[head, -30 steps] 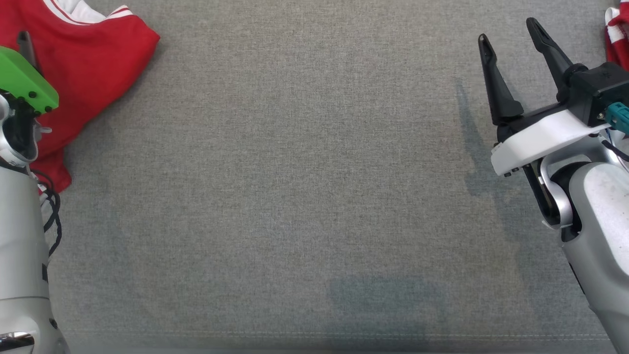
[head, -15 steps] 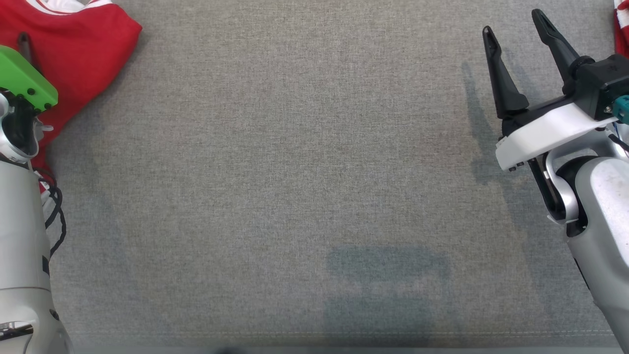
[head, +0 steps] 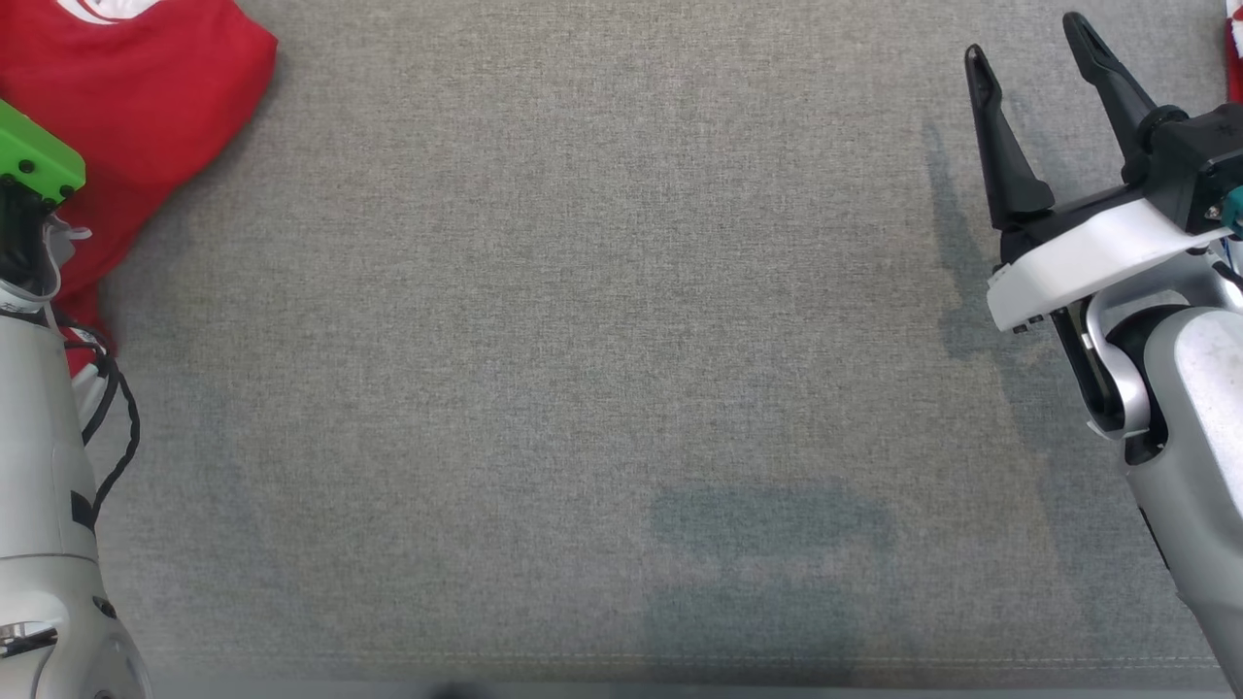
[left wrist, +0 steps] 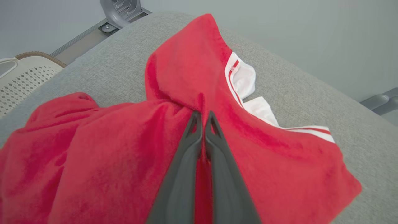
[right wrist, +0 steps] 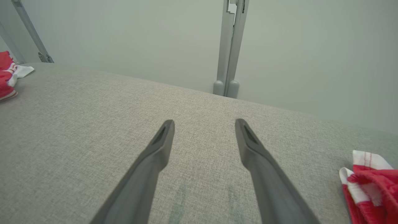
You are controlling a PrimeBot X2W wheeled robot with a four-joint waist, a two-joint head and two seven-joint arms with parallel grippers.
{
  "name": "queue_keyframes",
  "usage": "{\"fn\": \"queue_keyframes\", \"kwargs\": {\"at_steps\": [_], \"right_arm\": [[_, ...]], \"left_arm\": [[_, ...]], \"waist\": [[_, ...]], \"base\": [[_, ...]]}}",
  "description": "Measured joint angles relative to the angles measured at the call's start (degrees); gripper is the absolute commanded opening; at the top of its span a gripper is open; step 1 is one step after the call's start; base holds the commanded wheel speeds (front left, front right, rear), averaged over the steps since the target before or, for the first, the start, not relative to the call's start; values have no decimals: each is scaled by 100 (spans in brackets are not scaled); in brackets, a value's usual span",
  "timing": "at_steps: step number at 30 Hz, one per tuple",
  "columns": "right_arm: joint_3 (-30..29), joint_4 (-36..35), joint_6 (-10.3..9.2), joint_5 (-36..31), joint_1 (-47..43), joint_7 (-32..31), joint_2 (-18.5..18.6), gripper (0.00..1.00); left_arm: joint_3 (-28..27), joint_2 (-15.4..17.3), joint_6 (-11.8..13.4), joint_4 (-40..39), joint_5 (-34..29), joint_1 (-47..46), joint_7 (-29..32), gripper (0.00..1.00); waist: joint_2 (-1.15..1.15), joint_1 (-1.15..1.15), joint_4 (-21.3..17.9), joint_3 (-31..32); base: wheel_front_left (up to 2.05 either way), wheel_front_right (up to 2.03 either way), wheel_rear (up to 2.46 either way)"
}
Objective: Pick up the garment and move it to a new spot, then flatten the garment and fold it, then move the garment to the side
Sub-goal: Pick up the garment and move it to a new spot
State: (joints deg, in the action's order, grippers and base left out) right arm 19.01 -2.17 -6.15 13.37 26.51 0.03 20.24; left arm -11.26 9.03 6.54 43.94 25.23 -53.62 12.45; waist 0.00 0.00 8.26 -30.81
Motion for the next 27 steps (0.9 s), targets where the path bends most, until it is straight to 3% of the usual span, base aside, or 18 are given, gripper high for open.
{"fn": "queue_keyframes", "kwargs": {"at_steps": [11, 19, 27], "right_arm": [[-21, 164, -1, 3, -4, 169, -63, 100], [12, 383, -1, 32, -15, 374, -229, 100], [23, 709, -2, 141, -185, 639, -437, 100]], "left_arm": [[-63, 73, -649, -277, 176, -15, -909, 0], [335, 70, -1115, -586, 2, -15, -1357, 0], [861, -2, -1267, -1051, -241, -121, -1611, 0]], "waist": [[0, 0, 115, 217], [0, 0, 136, 536], [0, 0, 47, 1010]], "base": [[0, 0, 0], [0, 0, 0], [0, 0, 0]]}}
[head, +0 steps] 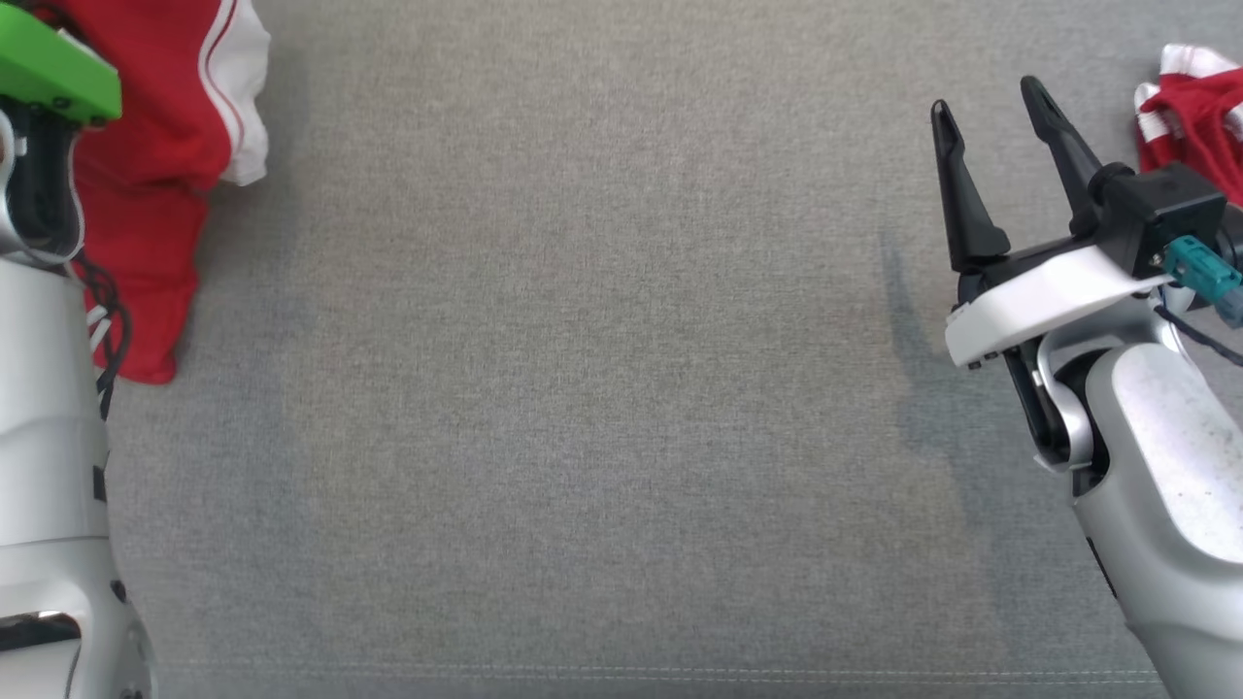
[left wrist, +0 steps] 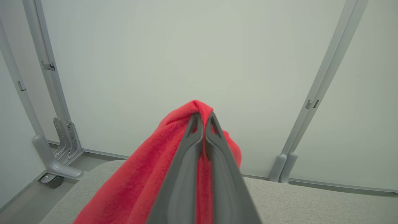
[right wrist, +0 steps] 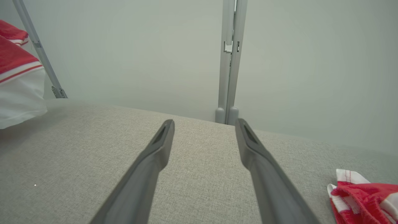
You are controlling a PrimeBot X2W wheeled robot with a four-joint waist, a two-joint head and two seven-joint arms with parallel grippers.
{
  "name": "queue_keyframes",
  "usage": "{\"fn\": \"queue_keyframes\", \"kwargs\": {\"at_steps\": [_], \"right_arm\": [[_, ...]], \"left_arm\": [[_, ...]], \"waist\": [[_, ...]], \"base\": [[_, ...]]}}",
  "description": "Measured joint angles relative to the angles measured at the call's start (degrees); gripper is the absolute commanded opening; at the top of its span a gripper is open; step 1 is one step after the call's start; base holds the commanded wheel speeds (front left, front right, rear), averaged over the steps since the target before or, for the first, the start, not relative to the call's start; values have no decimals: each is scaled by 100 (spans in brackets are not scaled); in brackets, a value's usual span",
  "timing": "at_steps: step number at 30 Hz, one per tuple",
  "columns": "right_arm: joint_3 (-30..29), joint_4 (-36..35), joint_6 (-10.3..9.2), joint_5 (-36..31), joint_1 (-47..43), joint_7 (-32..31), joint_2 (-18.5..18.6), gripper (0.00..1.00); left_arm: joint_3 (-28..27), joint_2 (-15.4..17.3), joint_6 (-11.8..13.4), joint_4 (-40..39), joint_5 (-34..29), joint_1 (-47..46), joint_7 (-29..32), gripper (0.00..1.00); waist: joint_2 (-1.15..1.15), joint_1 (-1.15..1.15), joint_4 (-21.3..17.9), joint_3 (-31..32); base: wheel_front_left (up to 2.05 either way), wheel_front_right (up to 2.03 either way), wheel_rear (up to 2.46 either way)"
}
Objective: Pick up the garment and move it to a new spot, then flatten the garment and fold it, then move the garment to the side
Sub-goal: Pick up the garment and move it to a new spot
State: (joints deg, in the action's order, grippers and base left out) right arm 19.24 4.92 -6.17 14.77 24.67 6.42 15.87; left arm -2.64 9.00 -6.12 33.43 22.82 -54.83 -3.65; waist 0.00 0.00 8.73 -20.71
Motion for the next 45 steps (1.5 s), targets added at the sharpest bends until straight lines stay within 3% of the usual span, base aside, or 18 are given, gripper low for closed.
{"fn": "queue_keyframes", "kwargs": {"at_steps": [8, 18, 24, 33, 42, 45], "right_arm": [[-9, 349, -5, 214, -346, 224, -214, 100], [-5, 569, -8, 305, -827, 294, -344, 100], [24, 559, -43, 345, -997, 277, -354, 100], [285, 379, 40, 344, -973, 254, -511, 100], [471, 331, 158, 344, -772, 227, -681, 100], [543, 328, 183, 344, -653, 227, -737, 100]], "left_arm": [[430, -110, -52, -457, 14, -63, 18, 0], [975, -274, -99, -946, 108, 339, 475, 0], [1468, -743, -99, -1169, 335, 988, 850, 0], [2375, -805, -100, -1110, 447, 1757, 1072, 0], [2717, -775, -80, -981, 226, 1652, 1023, 0], [2751, -757, 48, -914, -53, 1360, 916, 0]], "waist": [[0, 0, -215, 574], [0, 0, -703, 1124], [0, 0, -1155, 1309], [0, 0, -1804, 1283], [0, 0, -2348, 907], [0, 0, -2503, 728]], "base": [[0, 0, 0], [0, 0, 0], [0, 0, 0], [0, 0, 0], [0, 0, 0], [0, 0, 0]]}}
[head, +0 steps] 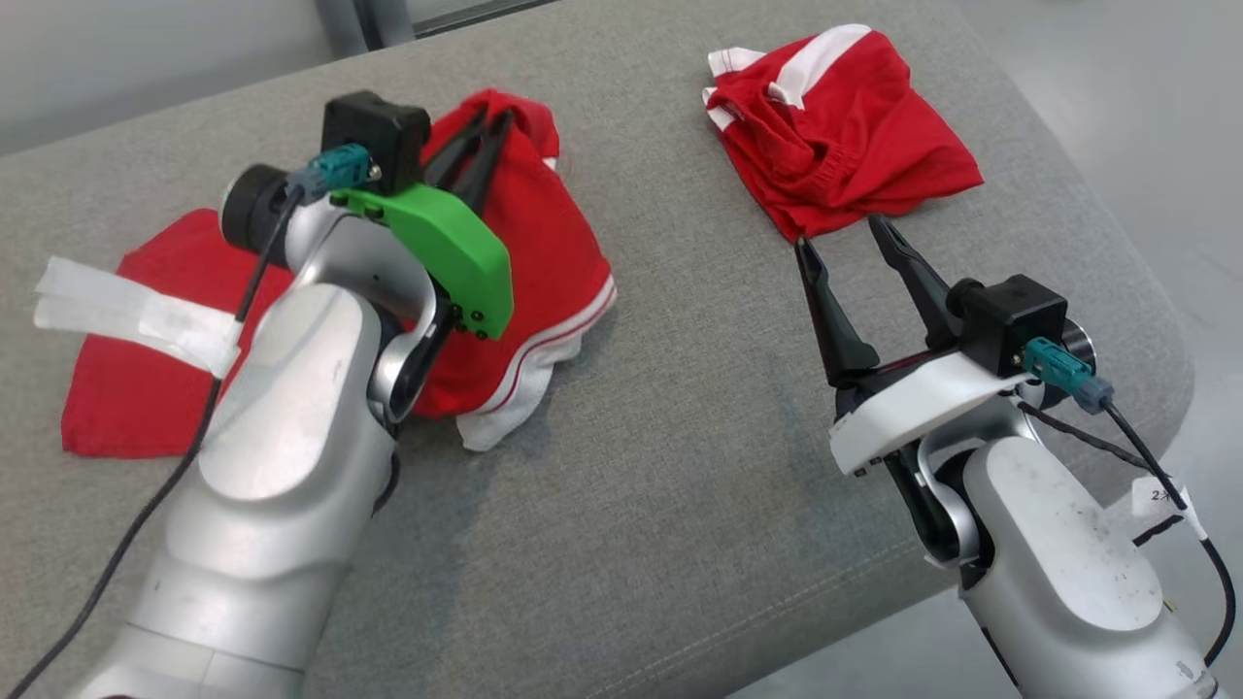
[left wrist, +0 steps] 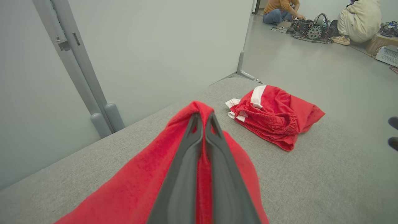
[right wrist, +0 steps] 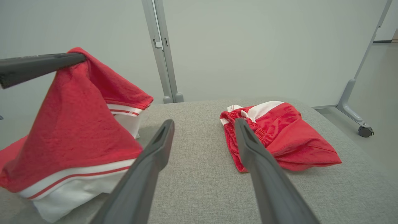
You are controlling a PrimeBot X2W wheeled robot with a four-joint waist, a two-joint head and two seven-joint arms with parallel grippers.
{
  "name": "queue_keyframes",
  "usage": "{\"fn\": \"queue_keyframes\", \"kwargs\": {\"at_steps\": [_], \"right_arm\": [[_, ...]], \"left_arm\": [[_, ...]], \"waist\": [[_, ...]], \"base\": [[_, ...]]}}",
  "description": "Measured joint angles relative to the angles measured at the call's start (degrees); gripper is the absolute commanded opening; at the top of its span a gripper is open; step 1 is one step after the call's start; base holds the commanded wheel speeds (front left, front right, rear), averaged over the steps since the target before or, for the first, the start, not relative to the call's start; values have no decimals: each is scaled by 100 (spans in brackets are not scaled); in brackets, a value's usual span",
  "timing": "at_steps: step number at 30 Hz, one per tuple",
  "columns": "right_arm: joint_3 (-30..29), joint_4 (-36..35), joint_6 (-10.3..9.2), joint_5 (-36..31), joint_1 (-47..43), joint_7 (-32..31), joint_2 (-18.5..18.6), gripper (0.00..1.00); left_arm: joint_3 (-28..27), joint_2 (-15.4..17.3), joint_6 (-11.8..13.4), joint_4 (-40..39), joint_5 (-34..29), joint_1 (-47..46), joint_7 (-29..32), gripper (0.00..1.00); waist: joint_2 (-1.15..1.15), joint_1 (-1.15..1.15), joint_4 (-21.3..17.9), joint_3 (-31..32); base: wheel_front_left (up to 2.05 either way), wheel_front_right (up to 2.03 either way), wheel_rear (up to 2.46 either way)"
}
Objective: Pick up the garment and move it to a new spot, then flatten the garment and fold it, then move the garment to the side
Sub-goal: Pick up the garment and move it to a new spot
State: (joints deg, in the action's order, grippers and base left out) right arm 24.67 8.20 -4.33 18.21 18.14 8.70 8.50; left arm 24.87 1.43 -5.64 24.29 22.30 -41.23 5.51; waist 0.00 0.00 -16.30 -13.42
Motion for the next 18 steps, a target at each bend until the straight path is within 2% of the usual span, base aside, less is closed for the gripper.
{"fn": "queue_keyframes", "kwargs": {"at_steps": [4, 7, 10, 13, 15, 16, 17, 18], "right_arm": [[71, 8, 31, -4, 163, 23, -124, 100], [110, 44, 81, -4, 236, 44, -170, 100], [129, 102, 88, -4, 293, 87, -188, 100], [129, 162, 88, -4, 351, 133, -226, 100], [108, 205, 88, -4, 404, 156, -227, 100], [110, 247, 88, -4, 428, 187, -233, 100], [110, 281, 88, -4, 441, 188, -240, 100], [105, 315, 87, -4, 453, 194, -244, 100]], "left_arm": [[-41, 56, 135, 135, -388, -465, -216, 0], [19, 305, 164, 343, -724, -682, -280, 0], [21, 514, 222, 669, -867, -704, -338, 0], [-21, 552, 324, 871, -900, -706, -467, 0], [-27, 554, 349, 993, -922, -716, -598, 27], [-34, 557, 367, 1069, -948, -719, -670, 47], [-45, 558, 376, 1135, -950, -719, -721, 95], [-43, 553, 385, 1204, -954, -721, -773, 100]], "waist": [[0, 0, -206, -240], [0, 0, -350, -419], [0, 0, -478, -597], [0, 0, -585, -769], [0, 0, -635, -875], [0, 0, -657, -922], [0, 0, -675, -962], [0, 0, -690, -996]], "base": [[0, 0, 0], [0, 0, 0], [0, 0, 0], [0, 0, 0], [0, 0, 0], [0, 0, 0], [0, 0, 0], [0, 0, 0]]}}
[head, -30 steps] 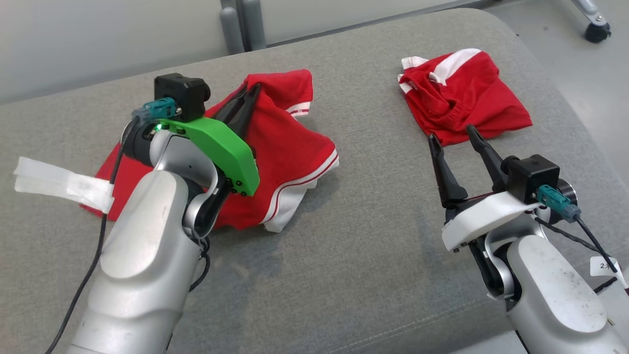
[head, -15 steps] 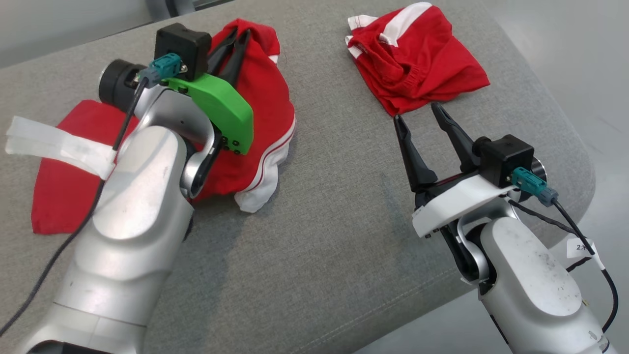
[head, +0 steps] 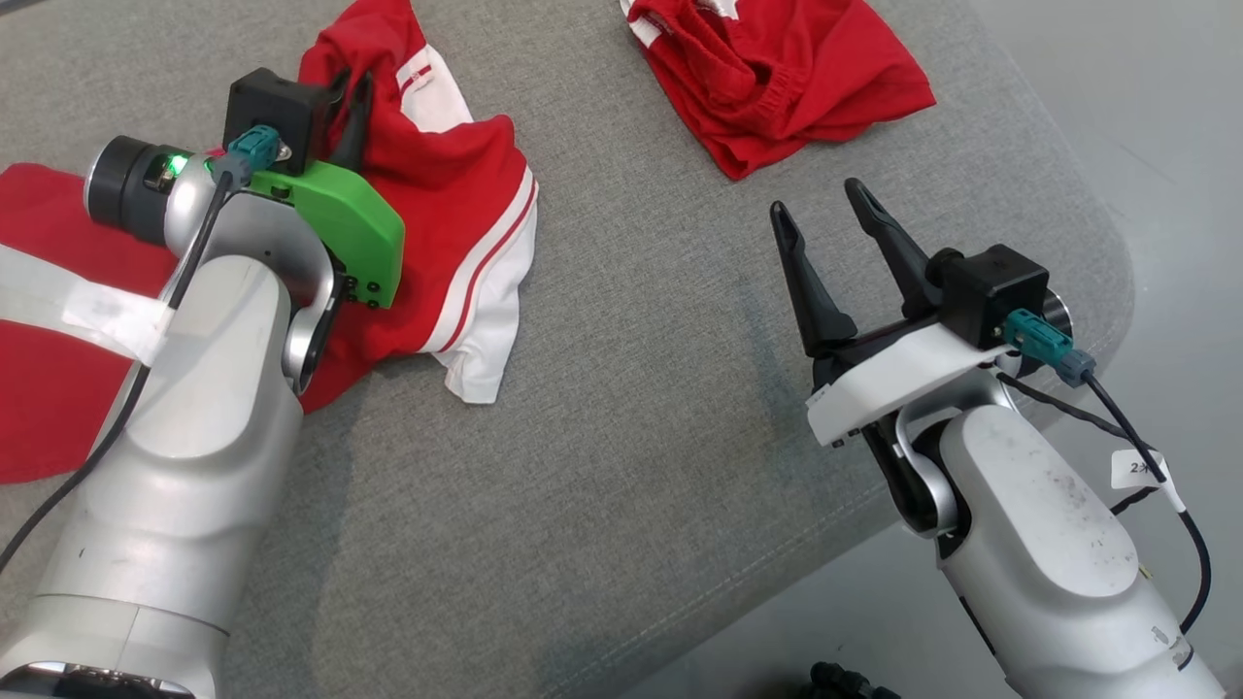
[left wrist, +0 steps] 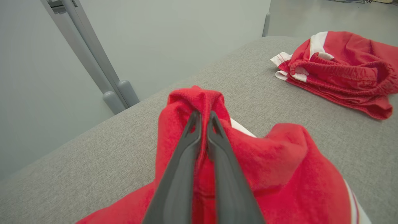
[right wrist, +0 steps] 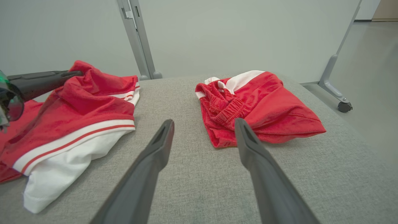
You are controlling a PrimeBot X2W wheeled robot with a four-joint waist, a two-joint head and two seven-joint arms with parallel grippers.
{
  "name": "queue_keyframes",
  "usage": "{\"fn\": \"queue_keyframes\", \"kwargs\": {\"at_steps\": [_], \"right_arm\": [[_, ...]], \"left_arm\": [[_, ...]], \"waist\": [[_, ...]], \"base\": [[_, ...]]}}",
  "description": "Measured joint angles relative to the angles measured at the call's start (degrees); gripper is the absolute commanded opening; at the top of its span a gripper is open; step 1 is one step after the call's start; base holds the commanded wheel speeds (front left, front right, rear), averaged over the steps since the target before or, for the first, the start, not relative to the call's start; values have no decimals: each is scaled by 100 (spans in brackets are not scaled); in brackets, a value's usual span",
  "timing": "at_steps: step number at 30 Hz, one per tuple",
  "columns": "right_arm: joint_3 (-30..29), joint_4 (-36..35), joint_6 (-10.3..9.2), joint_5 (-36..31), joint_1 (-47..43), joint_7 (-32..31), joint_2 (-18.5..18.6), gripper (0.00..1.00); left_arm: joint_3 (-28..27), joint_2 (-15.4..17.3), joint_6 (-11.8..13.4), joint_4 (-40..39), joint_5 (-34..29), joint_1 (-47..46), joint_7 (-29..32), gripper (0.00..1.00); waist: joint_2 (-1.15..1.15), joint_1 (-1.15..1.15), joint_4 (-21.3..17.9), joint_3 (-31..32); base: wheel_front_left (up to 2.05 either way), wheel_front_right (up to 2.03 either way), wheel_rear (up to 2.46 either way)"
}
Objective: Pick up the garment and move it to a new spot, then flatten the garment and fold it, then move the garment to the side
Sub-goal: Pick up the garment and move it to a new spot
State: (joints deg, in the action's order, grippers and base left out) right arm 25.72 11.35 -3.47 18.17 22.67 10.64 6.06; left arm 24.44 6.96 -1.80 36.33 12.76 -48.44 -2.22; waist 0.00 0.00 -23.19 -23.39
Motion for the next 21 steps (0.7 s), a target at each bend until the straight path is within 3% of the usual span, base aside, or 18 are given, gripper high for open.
{"fn": "queue_keyframes", "kwargs": {"at_steps": [11, 21], "right_arm": [[-133, 352, -1, -3, 53, 152, 26, 100], [-236, 838, 47, -25, 26, 201, 350, 100]], "left_arm": [[78, -303, -47, 333, 41, -236, -805, 100], [103, -450, -180, 291, 416, 125, -1195, 100]], "waist": [[0, 0, 328, 56], [0, 0, 813, 433]], "base": [[0, 0, 0], [0, 0, 0]]}}
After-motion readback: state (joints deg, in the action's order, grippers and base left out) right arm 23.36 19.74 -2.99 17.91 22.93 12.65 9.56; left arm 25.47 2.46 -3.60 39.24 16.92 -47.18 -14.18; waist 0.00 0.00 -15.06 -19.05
